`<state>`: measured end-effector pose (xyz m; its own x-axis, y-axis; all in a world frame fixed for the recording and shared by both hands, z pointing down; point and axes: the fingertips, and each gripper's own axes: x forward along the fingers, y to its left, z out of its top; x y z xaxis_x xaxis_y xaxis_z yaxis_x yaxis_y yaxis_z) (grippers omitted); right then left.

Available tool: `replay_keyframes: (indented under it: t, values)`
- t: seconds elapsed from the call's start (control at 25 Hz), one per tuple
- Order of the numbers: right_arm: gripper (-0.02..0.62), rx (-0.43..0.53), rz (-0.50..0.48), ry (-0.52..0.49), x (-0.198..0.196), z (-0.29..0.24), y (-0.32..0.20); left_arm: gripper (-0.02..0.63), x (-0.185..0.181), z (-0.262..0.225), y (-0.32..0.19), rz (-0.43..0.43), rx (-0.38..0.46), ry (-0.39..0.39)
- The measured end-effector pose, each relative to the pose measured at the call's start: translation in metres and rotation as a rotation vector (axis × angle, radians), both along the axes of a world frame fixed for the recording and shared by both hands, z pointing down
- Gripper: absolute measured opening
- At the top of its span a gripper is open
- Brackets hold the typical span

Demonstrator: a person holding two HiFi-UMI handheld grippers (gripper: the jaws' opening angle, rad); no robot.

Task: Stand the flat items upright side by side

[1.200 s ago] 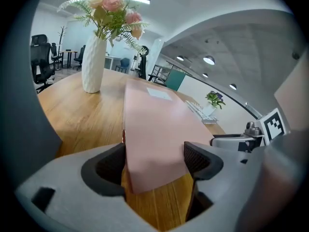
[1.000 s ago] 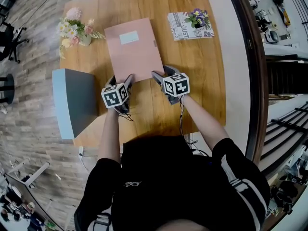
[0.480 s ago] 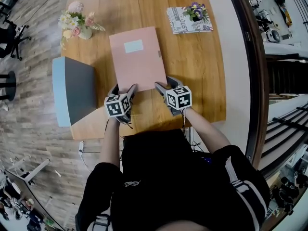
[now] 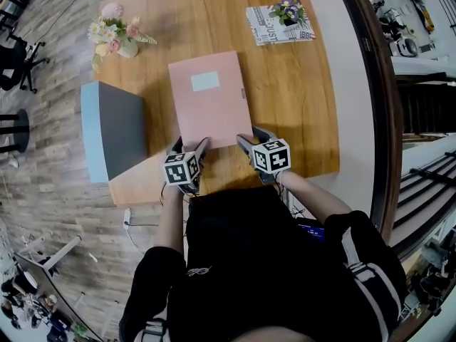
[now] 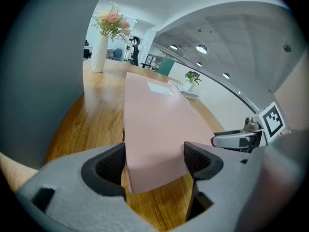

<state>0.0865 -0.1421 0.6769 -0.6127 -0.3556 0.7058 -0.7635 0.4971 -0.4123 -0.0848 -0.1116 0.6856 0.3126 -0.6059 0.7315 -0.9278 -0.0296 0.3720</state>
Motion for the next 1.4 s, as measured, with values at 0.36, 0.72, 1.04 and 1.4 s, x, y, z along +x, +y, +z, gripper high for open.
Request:
replay_keyframes:
  t: [0.36, 0.72, 1.04, 1.4]
  values:
    - [0.314, -0.045, 0.007, -0.067, 0.014, -0.012, -0.022, 0.394, -0.015, -0.013, -0.02, 0.056, -0.003, 0.091]
    - [0.348, -0.003, 0.021, -0.174, -0.032, -0.024, -0.137, 0.399, -0.046, -0.025, -0.132, 0.068, 0.06, 0.109]
    - [0.308, 0.012, -0.045, -0.049, -0.044, -0.004, -0.15, 0.393, -0.033, -0.013, -0.139, 0.157, 0.047, -0.037]
    - [0.298, 0.245, -0.033, -0.002, -0.039, -0.049, -0.16, 0.39, -0.03, -0.049, -0.151, 0.155, 0.189, -0.125]
